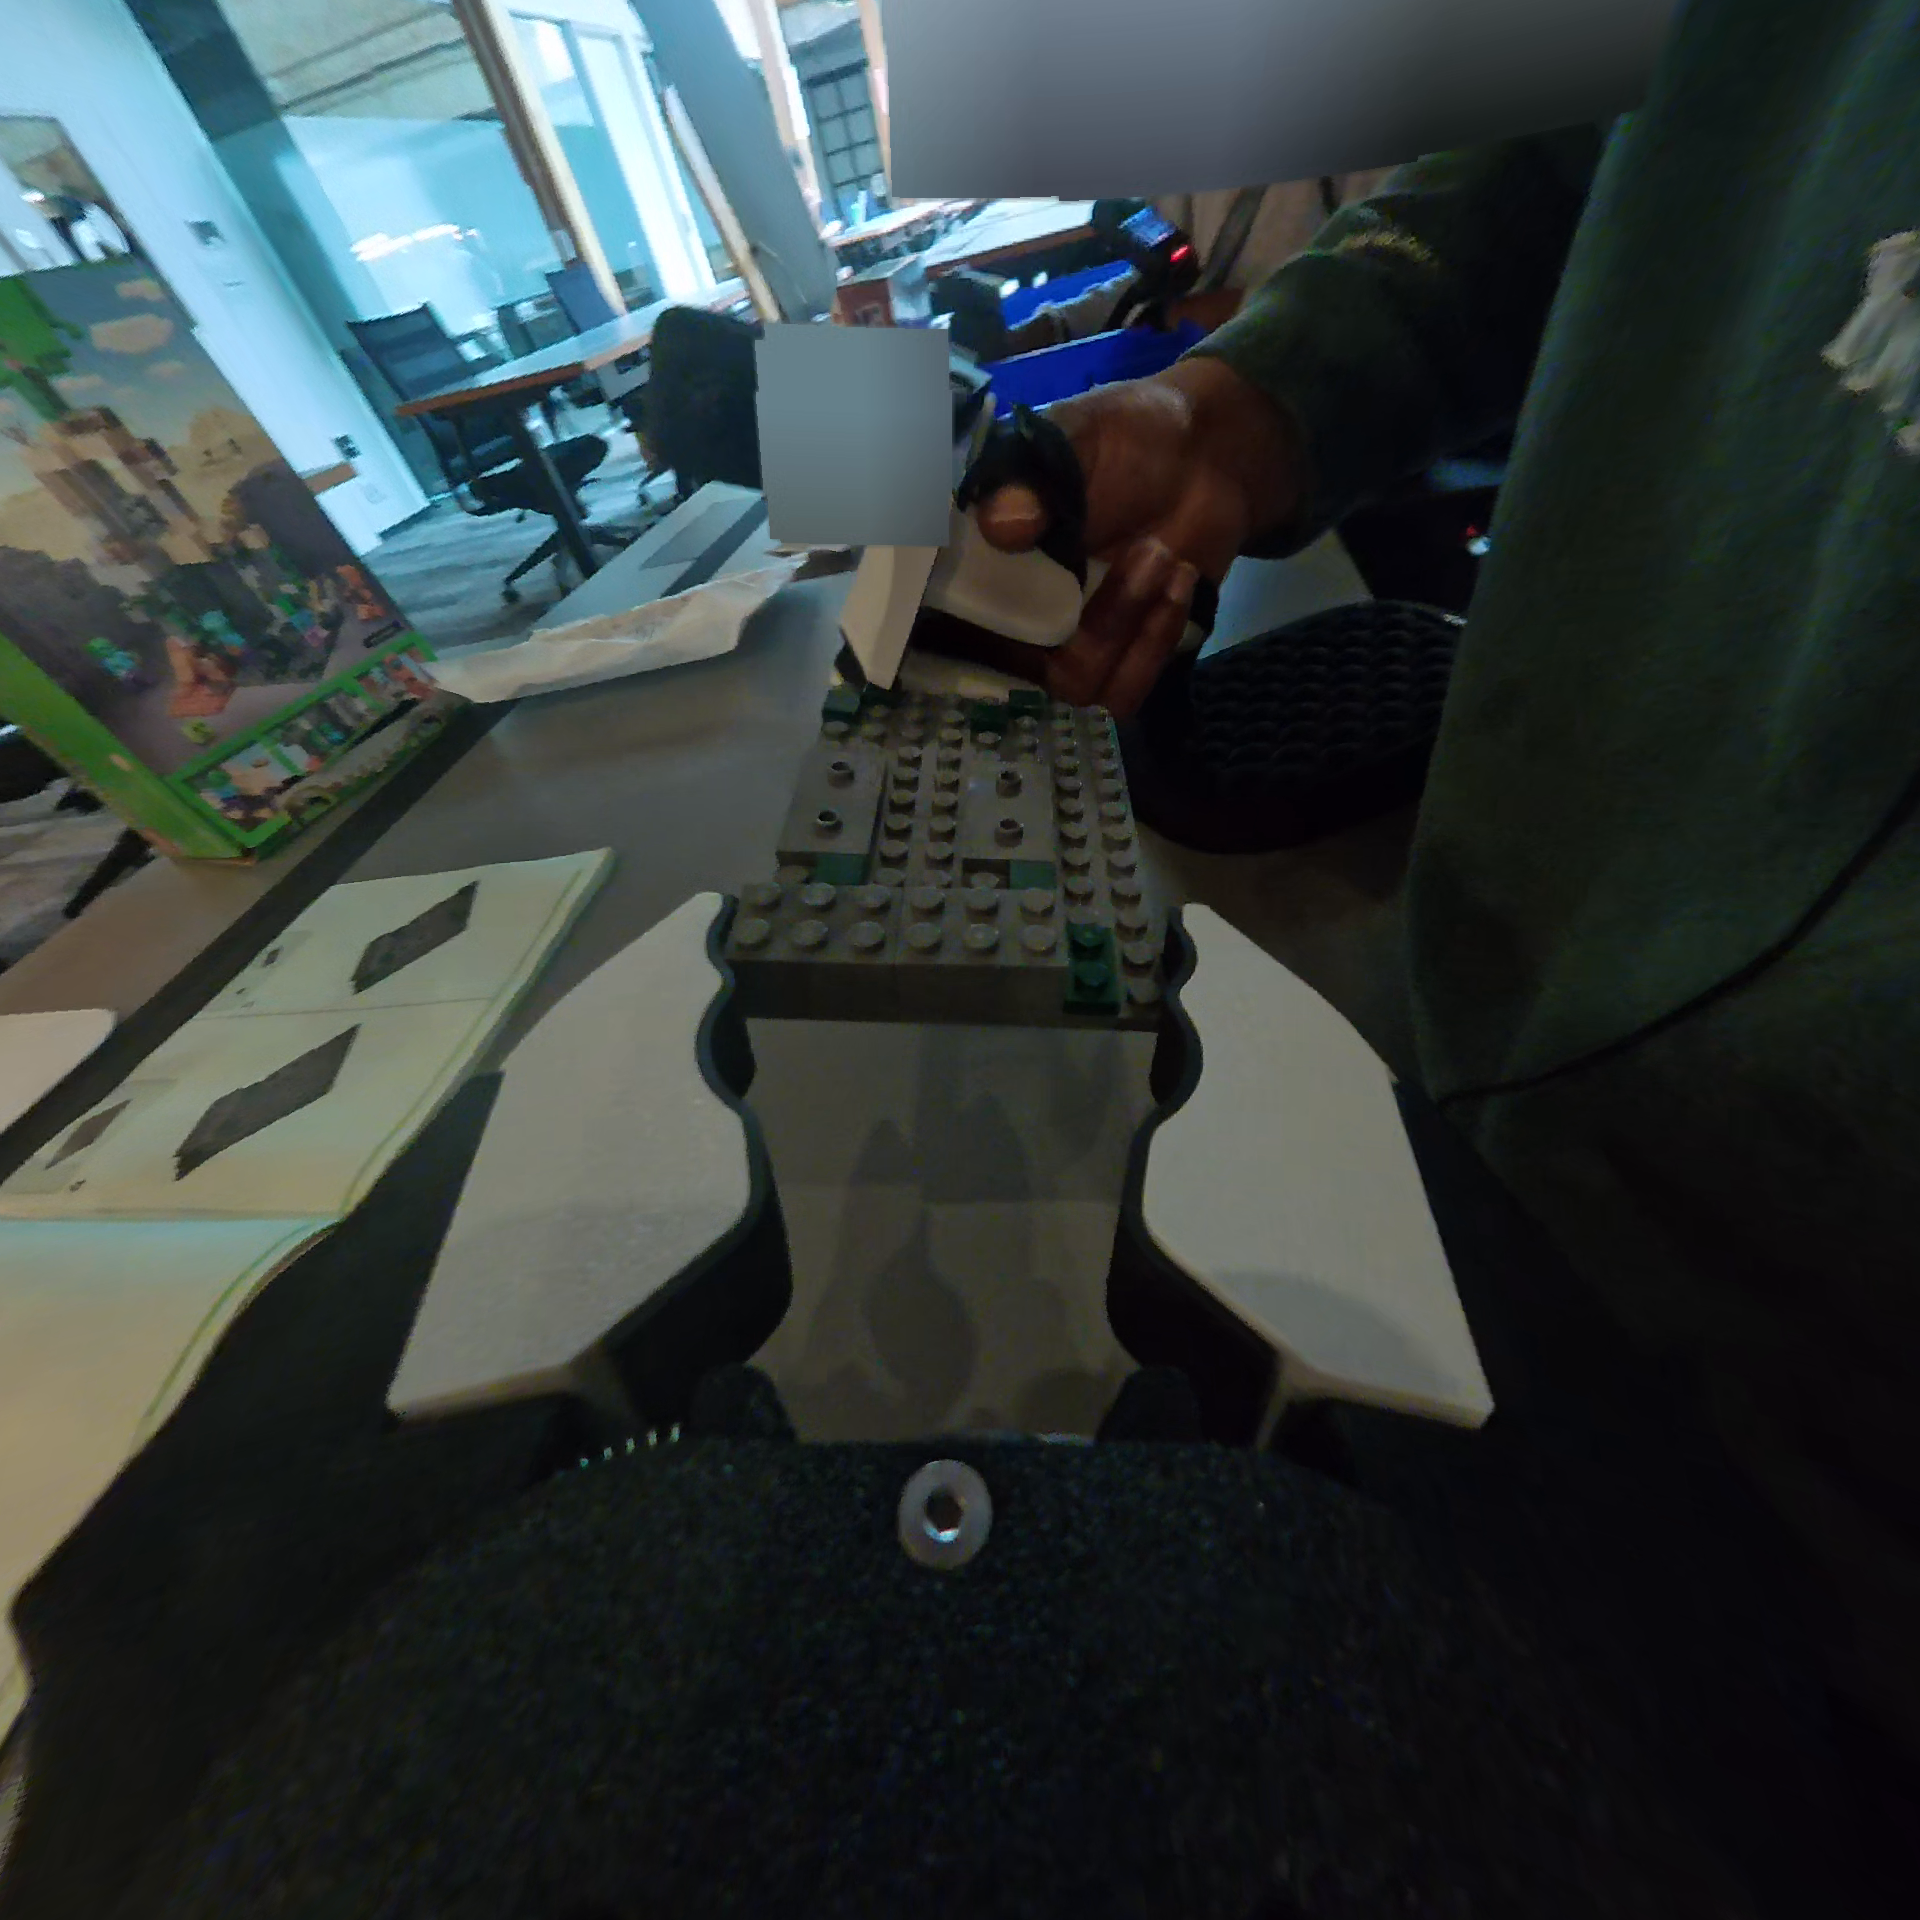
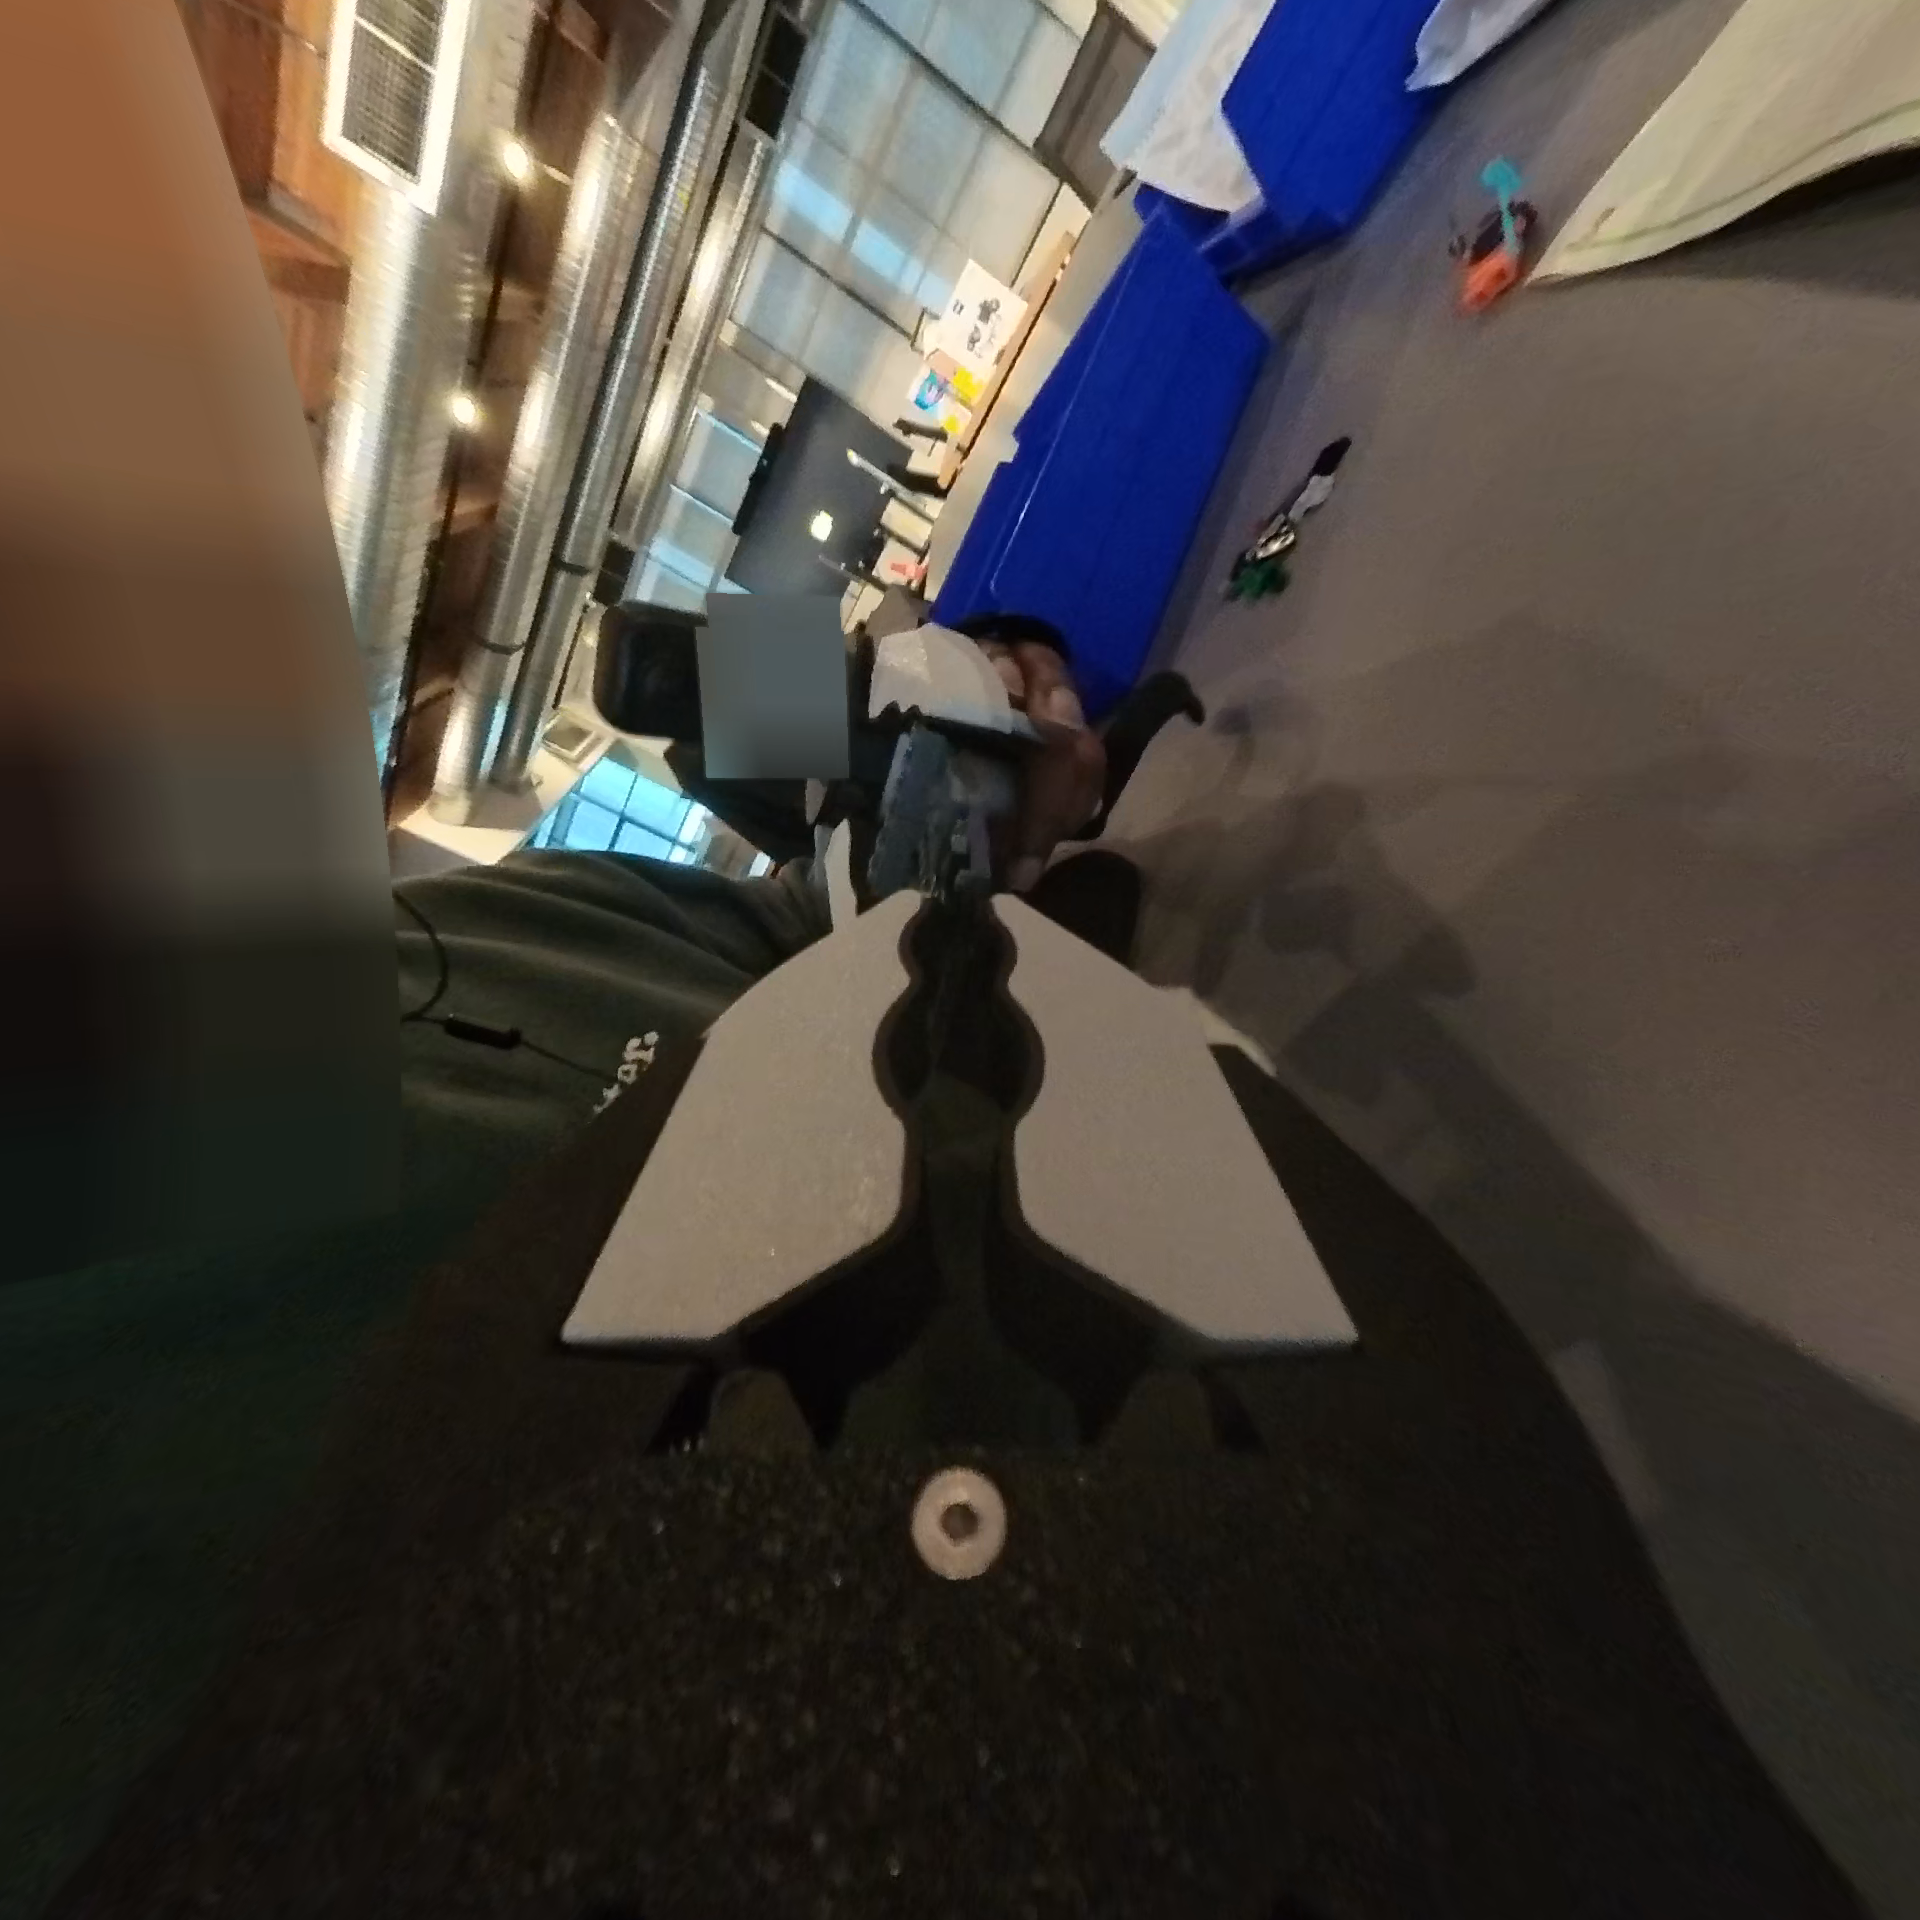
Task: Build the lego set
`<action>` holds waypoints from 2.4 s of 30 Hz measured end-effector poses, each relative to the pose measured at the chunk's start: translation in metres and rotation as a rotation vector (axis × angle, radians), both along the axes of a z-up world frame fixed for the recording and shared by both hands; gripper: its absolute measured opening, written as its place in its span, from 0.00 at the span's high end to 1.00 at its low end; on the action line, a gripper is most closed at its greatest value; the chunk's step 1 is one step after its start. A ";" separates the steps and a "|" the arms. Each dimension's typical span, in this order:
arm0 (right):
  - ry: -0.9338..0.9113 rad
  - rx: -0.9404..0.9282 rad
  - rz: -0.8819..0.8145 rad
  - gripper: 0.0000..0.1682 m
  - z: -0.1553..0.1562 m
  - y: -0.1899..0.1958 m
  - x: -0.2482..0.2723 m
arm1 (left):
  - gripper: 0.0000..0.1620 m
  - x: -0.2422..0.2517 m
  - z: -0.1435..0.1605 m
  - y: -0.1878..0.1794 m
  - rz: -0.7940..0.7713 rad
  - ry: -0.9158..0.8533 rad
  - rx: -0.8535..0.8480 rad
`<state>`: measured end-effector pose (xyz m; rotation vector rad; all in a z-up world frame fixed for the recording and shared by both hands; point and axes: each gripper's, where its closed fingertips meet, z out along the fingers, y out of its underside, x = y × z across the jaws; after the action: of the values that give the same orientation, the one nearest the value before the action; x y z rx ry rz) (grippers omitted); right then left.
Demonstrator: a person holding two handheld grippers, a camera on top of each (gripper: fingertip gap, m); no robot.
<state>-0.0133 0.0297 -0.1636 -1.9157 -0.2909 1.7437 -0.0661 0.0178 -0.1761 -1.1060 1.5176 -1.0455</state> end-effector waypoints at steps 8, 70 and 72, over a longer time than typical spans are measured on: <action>0.051 0.073 0.021 0.92 0.022 -0.003 0.001 | 0.53 -0.005 0.009 -0.002 -0.044 -0.071 -0.008; 0.073 0.200 -0.021 0.99 0.025 -0.033 -0.003 | 0.53 -0.002 0.017 0.001 0.039 -0.098 0.028; 0.048 0.212 -0.035 0.99 0.023 -0.033 -0.002 | 0.53 -0.002 0.015 0.002 0.050 -0.087 0.038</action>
<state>-0.0156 -0.0028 -0.1404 -1.7161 -0.4049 1.6625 -0.0679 0.0195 -0.1609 -1.0539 1.4285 -1.0137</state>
